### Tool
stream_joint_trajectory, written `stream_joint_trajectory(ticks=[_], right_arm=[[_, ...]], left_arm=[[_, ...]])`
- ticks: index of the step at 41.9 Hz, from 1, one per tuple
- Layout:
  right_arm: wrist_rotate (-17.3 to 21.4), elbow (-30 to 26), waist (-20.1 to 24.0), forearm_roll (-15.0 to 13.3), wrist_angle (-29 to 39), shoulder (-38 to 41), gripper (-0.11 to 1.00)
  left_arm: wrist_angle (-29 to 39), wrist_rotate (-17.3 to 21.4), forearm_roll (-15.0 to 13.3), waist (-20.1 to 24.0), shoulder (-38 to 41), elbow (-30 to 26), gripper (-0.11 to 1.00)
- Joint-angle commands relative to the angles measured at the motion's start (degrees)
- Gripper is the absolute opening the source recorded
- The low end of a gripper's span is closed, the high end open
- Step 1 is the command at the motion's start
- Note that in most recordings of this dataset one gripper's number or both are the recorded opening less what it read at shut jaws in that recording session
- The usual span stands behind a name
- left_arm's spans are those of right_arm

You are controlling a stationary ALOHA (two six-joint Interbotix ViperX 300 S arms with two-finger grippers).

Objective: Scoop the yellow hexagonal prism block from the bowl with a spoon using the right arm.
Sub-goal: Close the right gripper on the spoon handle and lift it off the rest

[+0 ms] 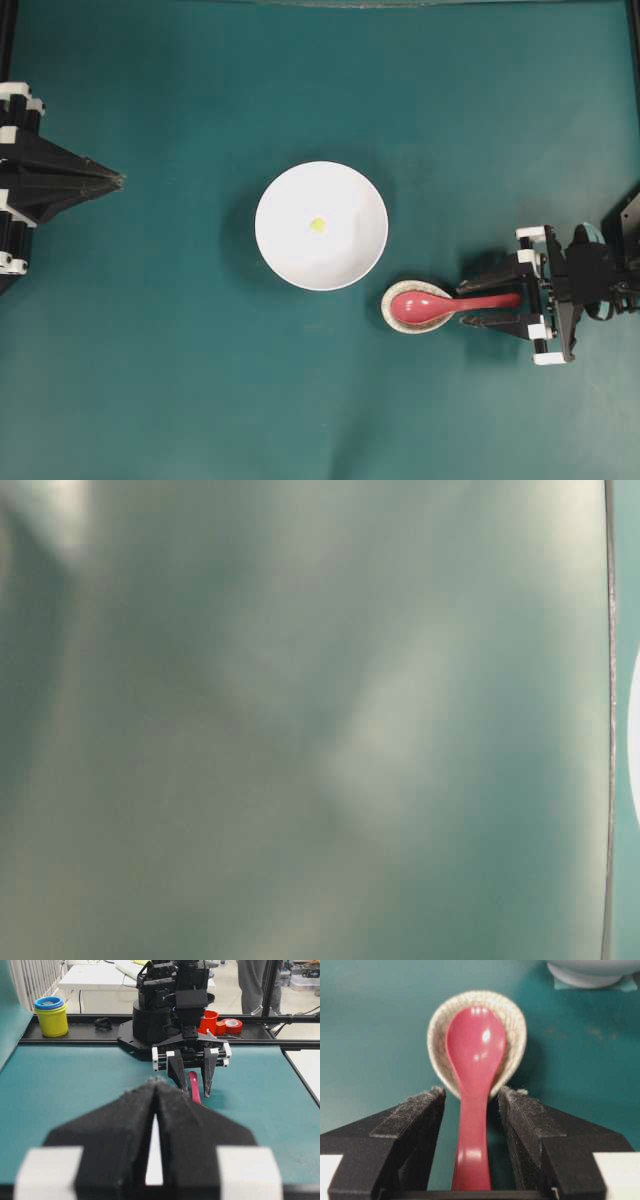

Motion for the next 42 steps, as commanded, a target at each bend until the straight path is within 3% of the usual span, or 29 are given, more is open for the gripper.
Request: stream_joint_trajectory(ticks=[1,16,20,24,35,42], right_arm=[[0.0,-0.18,0.26,0.18,0.26,-0.62,0.55],[0.0,-0.18,0.26,0.26,-0.09,-0.7,0.52],[0.0,-0.26,0.35,0.26,0.0,-0.7,0.42],[0.0,-0.18,0.26,0.35,0.09,-0.7,0.23],[-0.35,0.09,0.26,0.26,0.35,-6.68,0.23],[-3.16,-0.35,-0.53,0.26,5.01,-14.68,0.23]], left_arm=[[-0.26,0.09,0.18,0.09,0.53,-0.97,0.0],[-0.26,0.09,0.09,0.09,0.62,-0.97,0.0],[-0.26,0.09,0.18,0.09,0.62,-0.97,0.0],[-0.26,0.09,0.09,0.09,0.62,-0.97,0.0],[-0.26,0.09,0.18,0.09,0.62,-1.05,0.0],[-0.26,0.09,0.18,0.09,0.62,-1.05,0.0]])
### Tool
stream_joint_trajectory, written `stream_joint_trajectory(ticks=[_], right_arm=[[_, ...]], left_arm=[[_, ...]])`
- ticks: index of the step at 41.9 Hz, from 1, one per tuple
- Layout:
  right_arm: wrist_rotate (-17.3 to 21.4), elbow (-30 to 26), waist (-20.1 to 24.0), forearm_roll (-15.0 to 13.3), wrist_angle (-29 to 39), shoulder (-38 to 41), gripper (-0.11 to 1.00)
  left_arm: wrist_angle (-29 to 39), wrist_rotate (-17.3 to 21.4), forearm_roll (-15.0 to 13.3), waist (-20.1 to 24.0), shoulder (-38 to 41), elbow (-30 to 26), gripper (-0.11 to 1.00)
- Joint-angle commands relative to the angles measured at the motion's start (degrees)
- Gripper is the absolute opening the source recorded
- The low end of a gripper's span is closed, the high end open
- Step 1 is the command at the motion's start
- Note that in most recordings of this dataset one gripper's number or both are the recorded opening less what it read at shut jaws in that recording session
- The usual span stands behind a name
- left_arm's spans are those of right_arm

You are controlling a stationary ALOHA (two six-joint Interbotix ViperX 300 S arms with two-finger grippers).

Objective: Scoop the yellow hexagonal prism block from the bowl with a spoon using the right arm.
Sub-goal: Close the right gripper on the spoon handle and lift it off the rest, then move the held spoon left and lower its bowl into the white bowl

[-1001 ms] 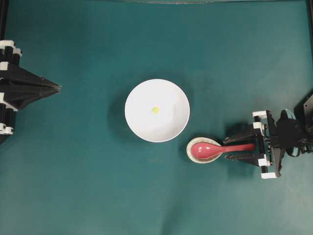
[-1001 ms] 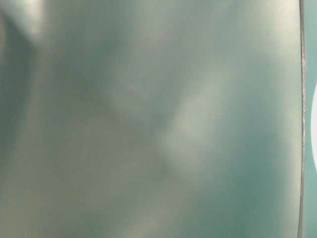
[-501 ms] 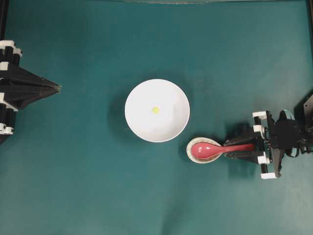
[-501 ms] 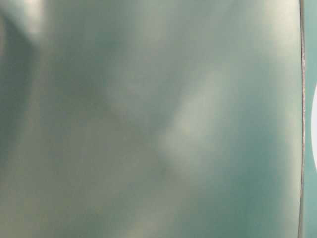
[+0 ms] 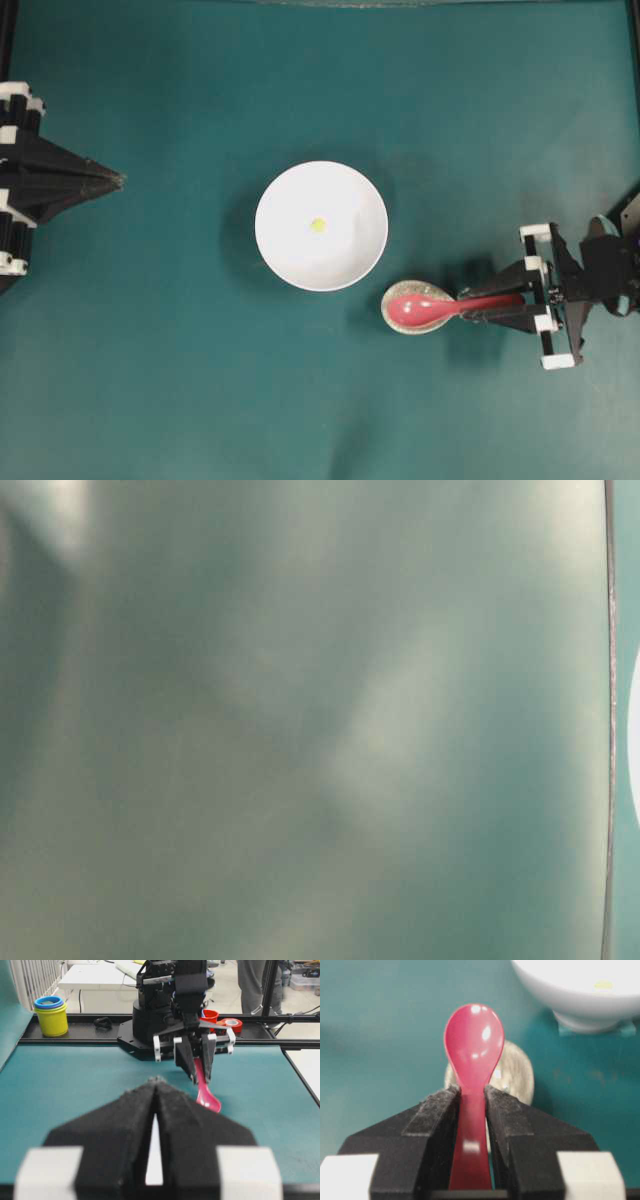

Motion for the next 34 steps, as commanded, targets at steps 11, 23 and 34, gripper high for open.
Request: stream_joint_trajectory(ticks=[11,23,34], right_arm=[[-8.09,-3.69,-6.33,0.09,17.67,-16.35,0.23],[-13.62,-11.78,-16.88,0.0,40.96,-25.22,0.23],[-16.44,-22.06,-25.93,-1.32,61.08,-25.14,0.23]], left_arm=[[-0.18,0.09,0.09,0.18,0.62,-0.88,0.0],[-0.26,0.09,0.09,0.18,0.7,-0.88,0.0],[-0.26,0.18,0.18,0.18,0.7,-0.97,0.0]])
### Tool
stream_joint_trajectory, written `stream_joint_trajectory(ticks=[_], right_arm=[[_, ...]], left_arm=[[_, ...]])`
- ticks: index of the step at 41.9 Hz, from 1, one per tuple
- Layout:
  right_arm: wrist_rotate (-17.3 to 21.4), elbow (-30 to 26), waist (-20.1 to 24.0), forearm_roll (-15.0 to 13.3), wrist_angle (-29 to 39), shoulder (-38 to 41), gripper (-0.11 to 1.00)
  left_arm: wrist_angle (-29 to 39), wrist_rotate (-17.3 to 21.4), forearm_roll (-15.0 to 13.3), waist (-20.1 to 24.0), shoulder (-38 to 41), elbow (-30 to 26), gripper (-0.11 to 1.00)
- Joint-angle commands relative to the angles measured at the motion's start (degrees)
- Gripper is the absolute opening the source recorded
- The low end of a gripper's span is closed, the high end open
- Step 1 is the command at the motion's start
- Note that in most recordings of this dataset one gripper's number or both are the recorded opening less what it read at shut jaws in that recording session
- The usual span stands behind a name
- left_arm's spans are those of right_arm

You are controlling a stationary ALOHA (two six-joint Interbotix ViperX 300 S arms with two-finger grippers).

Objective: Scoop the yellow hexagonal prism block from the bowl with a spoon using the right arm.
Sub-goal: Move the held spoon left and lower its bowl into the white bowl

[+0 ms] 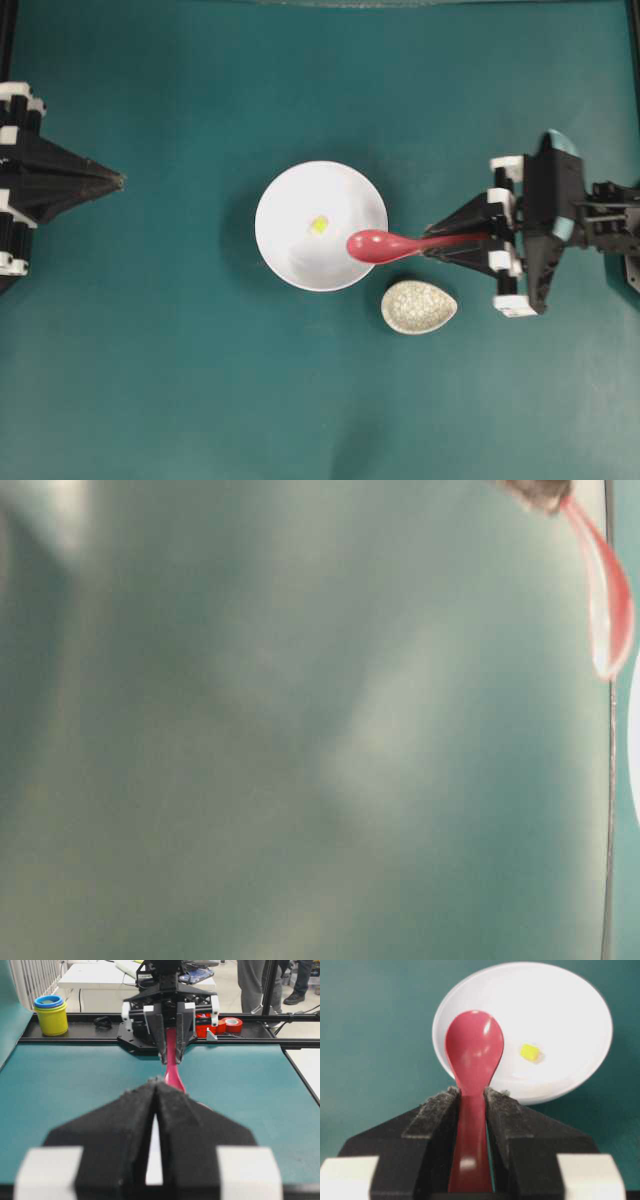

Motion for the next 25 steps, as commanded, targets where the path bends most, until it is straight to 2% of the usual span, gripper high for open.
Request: stream_joint_trajectory(ticks=[1,13,25], right_arm=[[-0.53,-4.75,-3.25,-0.79,6.86,-0.09,0.23],[-1.14,-13.62,-11.07,-3.34,23.29,3.87,0.23],[-1.05,-22.41,-13.45,-4.13,37.35,10.72,0.23]], left_arm=[[-0.26,0.09,0.18,0.09,0.62,-0.88,0.0],[-0.53,0.09,0.18,0.09,0.62,-0.97,0.0],[-0.7,0.09,0.26,0.09,0.62,-0.97,0.0]])
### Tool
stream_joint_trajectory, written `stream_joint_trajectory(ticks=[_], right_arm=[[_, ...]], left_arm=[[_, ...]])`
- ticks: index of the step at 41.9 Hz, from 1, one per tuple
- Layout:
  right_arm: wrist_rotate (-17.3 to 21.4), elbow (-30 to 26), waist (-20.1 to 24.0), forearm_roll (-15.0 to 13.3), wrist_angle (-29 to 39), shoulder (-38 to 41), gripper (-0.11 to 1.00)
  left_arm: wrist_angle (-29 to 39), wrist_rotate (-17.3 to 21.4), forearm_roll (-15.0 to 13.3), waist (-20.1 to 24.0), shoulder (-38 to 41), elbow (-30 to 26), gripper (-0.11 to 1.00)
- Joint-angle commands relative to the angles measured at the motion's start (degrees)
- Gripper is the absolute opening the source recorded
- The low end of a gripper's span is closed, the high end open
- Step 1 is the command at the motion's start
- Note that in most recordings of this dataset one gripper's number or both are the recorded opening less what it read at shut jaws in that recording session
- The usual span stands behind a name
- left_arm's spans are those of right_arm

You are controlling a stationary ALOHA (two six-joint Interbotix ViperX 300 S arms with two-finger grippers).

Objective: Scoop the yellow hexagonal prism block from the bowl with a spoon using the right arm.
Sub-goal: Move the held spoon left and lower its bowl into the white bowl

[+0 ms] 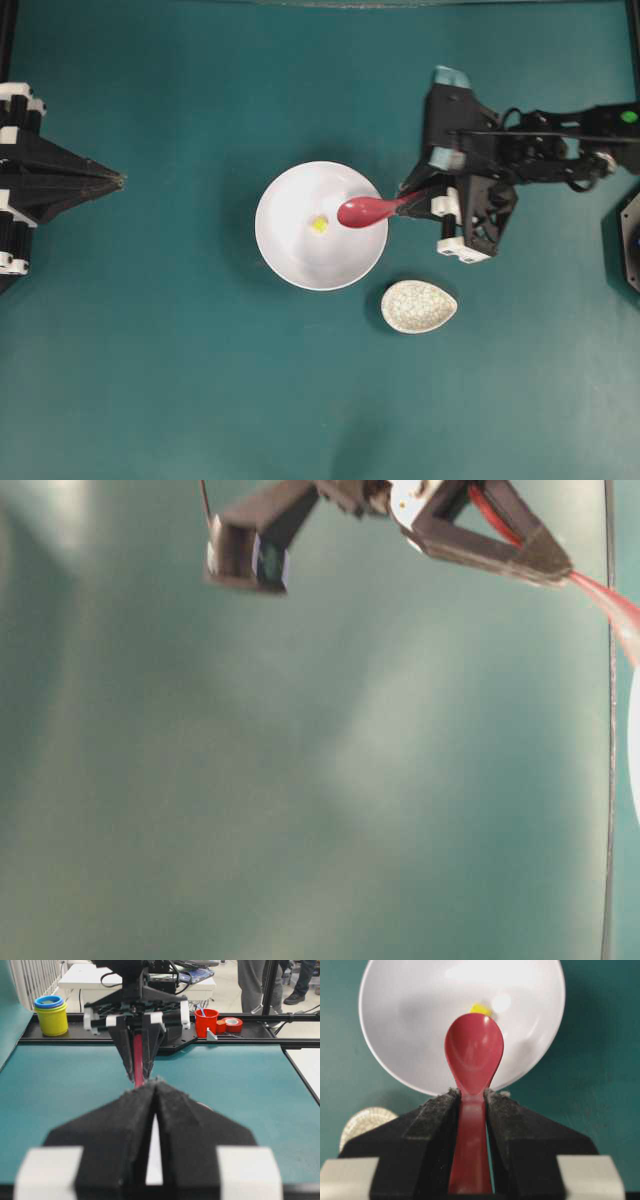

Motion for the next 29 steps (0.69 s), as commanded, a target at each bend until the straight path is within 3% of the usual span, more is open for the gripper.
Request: stream_joint_trajectory(ticks=[1,10,29], right_arm=[[0.18,-3.6,-0.26,-0.09,3.34,1.23,0.23],[0.26,-7.65,-0.26,-0.97,8.26,5.1,0.23],[1.41,-8.88,-0.26,-1.49,8.53,8.96,0.23]], left_arm=[[-0.7,0.18,0.18,0.18,0.53,-0.97,0.0],[-0.79,0.18,0.18,0.18,0.53,-0.97,0.0],[-0.79,0.18,0.18,0.18,0.26,-0.97,0.0]])
